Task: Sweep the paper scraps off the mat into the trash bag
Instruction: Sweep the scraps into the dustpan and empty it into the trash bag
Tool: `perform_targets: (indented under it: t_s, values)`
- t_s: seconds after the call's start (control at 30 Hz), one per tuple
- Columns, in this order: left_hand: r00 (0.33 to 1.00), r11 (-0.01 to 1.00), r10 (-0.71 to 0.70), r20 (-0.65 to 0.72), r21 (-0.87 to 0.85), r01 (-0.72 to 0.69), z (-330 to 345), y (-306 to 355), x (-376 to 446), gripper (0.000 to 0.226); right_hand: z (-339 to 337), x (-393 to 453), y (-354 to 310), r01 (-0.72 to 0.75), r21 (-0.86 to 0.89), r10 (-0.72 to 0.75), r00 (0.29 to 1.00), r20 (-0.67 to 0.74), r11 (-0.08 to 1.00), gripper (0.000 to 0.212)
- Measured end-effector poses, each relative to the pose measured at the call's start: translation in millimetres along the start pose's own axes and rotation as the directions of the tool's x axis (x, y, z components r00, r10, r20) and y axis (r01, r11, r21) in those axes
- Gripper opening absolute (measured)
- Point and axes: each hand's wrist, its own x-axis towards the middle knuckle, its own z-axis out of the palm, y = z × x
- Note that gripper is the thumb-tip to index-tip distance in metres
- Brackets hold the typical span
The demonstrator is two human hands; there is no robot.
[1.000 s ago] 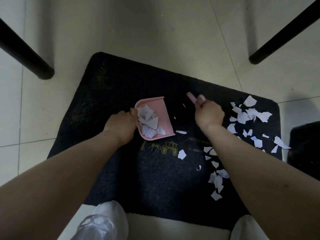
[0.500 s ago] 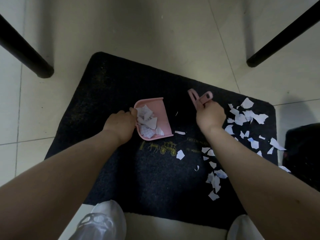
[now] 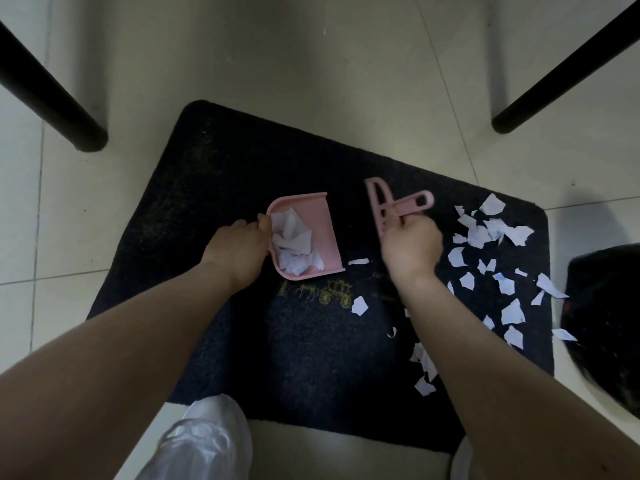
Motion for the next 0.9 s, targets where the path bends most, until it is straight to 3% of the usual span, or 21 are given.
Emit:
perform_targets:
  t_s: [0.13,0.3,0.43,0.57,0.73,0.9]
  values:
    - [0.999,0.999,0.038,-0.008,0.039,-0.038,5.5,-3.2,-12.5,0.066,-10.2,2.8,31.3,-0.153,-0.116,0.143,0.985,-0.092,0.981,0.039]
    - [0.999,0.995,0.052,0.013,0.079,-0.053,10.8,1.8,-17.9,0.065,11.0,-31.8,31.3,-0.118,-0.147,0.129,0.989,0.066,0.982,0.038]
    - [0.999,0.993,0.041,0.030,0.106,-0.044,9.3,4.0,-16.9,0.065,26.4,-56.3,18.5,-0.057,-0.030,0.061,0.984,0.169,0.998,0.045]
    - [0.999,0.998,0.027,0.026,0.064,-0.029,7.9,6.1,-20.2,0.063,23.4,-63.9,16.8,-0.089,0.123,0.064,0.978,0.198,0.988,0.051]
    - [1.000,1.000,0.003,0.004,0.002,-0.003,8.2,5.5,-32.8,0.063,-1.2,-60.1,27.7,-0.204,0.258,0.178,0.977,0.120,0.944,0.044]
    - [0.998,0.998,0.050,-0.040,-0.037,-0.052,7.4,8.2,-51.4,0.058,-21.7,-60.5,63.3,-0.253,0.076,0.255,0.967,-0.020,0.964,0.048]
